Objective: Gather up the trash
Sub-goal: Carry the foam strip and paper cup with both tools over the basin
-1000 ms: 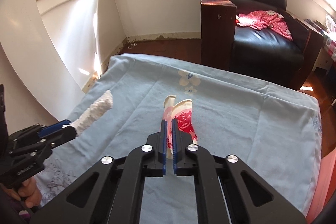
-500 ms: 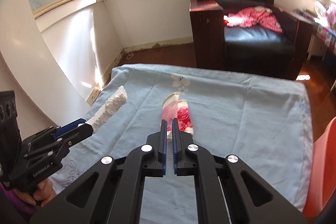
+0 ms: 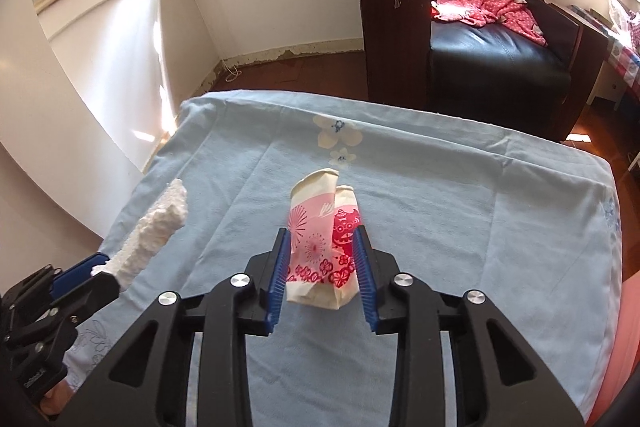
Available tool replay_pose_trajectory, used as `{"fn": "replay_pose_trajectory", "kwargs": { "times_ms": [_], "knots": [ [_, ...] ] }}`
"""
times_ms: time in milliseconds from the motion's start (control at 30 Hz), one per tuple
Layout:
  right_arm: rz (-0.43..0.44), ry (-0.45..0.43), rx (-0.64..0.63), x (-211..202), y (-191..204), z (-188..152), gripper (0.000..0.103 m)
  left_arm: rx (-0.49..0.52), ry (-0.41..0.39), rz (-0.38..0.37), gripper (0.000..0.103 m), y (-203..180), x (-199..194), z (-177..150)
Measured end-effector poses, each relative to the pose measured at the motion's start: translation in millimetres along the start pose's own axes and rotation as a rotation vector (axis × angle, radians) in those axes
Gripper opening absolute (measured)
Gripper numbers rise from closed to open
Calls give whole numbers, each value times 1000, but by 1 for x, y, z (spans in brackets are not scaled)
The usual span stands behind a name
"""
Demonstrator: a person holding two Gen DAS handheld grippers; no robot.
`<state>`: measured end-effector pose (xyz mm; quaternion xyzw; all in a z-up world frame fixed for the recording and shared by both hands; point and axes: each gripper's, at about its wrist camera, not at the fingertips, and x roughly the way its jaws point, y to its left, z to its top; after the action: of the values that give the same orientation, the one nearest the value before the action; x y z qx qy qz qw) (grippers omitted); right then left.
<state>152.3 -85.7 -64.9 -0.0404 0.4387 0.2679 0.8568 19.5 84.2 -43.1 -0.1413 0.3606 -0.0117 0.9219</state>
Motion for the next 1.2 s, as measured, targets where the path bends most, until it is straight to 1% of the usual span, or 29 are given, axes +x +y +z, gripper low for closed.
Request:
{"fn": "replay_pose_trajectory", "kwargs": {
  "times_ms": [200,267,300,467,533,667,900,1067,1200],
  "knots": [
    [2,24,-29,15,5,-3,32,0,13,12,27,1,5,-1],
    [2,20,-42,13,7,-5,13,1,12,16,27,0,6,-1],
    [-3,19,-50,11,7,-6,11,1,12,18,27,0,5,0],
    [8,-31,-31,-9,4,-10,11,7,11,28,27,-3,5,0],
    [18,-55,-9,-23,1,-13,10,17,8,30,27,-7,4,0],
    [7,-102,10,-50,-5,-20,10,37,0,29,27,-18,2,3],
    [-39,-173,61,-100,-28,-36,10,88,-21,9,27,-48,1,10],
    [-89,-224,112,-131,-49,-48,10,140,-37,-12,27,-78,2,16],
    [-137,-258,151,-149,-68,-58,10,192,-56,-46,27,-108,2,22]
  ]
}}
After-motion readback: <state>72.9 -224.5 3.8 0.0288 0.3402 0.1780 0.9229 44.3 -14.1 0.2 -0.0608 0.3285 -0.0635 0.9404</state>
